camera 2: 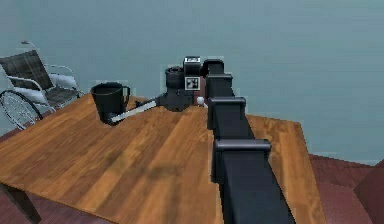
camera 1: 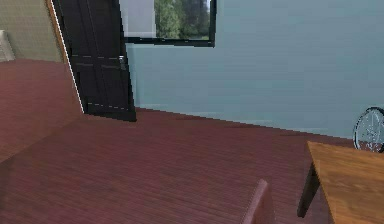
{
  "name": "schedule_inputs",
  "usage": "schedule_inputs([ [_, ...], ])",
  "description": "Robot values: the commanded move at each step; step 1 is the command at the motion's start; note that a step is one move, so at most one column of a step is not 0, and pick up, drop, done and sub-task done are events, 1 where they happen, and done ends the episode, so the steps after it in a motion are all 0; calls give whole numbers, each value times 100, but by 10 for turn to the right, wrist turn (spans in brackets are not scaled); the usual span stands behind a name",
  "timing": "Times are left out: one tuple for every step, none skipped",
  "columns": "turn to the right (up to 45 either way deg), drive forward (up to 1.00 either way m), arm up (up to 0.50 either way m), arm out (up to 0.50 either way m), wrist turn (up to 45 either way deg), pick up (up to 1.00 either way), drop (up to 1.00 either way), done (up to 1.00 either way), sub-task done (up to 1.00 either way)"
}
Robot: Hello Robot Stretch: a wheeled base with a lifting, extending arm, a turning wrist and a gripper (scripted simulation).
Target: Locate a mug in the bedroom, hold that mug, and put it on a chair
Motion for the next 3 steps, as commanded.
schedule_inputs([
  [0, 0, 0, 0, -450, 0, 0, 0, 0],
  [0, 0, 0, 0, -270, 0, 0, 0, 0],
  [0, 0, 0, -30, 0, 0, 0, 0, 0],
])
